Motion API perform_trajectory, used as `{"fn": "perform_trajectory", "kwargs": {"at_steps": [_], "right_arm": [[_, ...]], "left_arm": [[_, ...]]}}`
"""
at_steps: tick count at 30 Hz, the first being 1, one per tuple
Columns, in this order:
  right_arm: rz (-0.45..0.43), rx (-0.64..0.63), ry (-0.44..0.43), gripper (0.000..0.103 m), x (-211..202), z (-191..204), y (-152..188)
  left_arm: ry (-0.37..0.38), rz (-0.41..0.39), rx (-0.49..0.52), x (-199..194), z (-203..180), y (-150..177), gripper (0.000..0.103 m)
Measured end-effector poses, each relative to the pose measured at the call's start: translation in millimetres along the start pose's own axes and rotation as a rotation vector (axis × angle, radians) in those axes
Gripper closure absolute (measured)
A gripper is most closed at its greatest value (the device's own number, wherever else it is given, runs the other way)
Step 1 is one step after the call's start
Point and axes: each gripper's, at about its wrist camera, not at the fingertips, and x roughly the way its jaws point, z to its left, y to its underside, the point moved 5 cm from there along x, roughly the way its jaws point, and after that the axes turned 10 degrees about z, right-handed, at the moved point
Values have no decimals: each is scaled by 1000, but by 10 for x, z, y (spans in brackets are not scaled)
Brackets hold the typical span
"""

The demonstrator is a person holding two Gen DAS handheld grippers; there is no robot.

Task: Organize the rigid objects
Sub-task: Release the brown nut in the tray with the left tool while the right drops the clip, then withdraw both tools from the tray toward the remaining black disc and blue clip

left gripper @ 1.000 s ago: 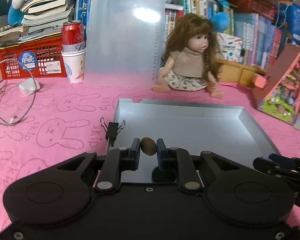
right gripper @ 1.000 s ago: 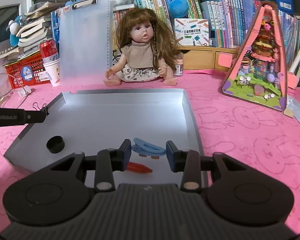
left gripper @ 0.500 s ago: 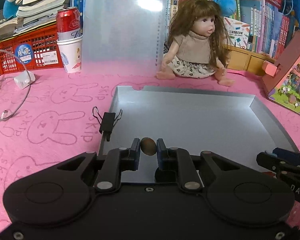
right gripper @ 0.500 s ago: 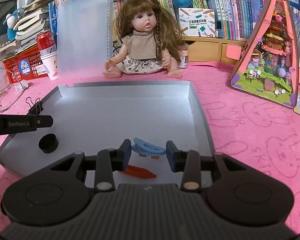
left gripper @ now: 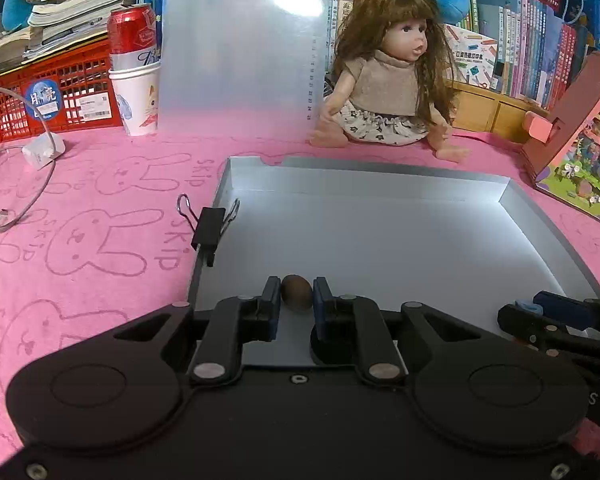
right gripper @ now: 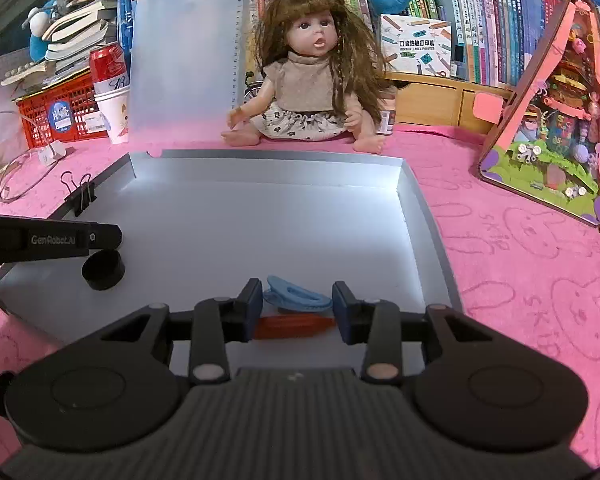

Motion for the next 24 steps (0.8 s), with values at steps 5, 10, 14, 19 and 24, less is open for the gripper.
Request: {"fn": "perform_trajectory", "kwargs": {"at_steps": [5, 10, 14, 19, 24], "right_arm": [[-12, 6, -6, 54, -14, -8, -3], [-31, -4, 1, 50, -50, 4, -15], [-39, -4, -3, 44, -74, 9, -26], [-48, 0, -4, 39, -126, 4, -21], [-78, -9, 1, 31, -258, -7, -13]], "left_arm": [[7, 0, -2, -11, 0, -6, 86], [5, -3, -15, -34, 24, -15, 84], [3, -3, -13, -74, 22, -2, 76], [8, -20, -3, -201, -7, 20, 66], [17, -53, 10, -403, -25, 83, 57]]}}
